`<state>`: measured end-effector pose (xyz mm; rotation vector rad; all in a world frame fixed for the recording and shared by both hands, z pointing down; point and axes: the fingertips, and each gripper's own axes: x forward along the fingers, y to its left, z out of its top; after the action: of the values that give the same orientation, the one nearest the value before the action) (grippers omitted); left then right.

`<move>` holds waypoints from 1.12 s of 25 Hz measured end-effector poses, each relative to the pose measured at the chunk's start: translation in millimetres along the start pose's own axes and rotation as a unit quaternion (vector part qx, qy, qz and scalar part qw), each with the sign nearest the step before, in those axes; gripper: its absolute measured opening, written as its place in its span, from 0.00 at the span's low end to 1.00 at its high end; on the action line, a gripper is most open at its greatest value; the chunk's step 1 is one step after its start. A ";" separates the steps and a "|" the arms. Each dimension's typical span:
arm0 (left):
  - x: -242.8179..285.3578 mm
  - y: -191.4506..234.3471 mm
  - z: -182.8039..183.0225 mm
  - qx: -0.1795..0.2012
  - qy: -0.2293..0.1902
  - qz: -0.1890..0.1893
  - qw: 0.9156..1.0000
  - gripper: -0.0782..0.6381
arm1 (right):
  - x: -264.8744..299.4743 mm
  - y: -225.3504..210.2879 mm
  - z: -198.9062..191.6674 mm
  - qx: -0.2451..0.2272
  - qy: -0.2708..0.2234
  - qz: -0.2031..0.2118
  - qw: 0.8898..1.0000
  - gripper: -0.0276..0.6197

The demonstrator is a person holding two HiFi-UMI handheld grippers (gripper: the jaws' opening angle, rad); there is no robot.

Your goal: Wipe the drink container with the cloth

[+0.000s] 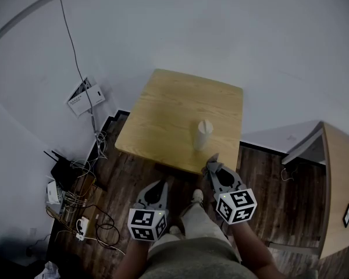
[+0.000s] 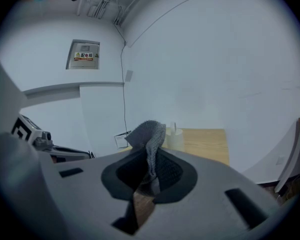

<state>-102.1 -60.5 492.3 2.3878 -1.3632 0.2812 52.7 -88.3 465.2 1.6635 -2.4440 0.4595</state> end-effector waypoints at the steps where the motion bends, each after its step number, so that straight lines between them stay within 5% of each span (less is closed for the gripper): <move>1: -3.7 -0.1 0.0 -0.001 -0.001 0.000 1.000 0.14 | -3.8 5.0 1.0 0.000 -0.002 0.003 1.000 0.08; 28: -29.9 7.1 -1.1 -0.007 -0.012 0.001 1.000 0.14 | -22.5 48.4 6.4 -0.019 -0.014 0.026 0.999 0.08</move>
<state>-123.5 -39.9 484.5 2.3865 -1.3732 0.2447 16.5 -54.3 444.5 1.6069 -2.5052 0.3959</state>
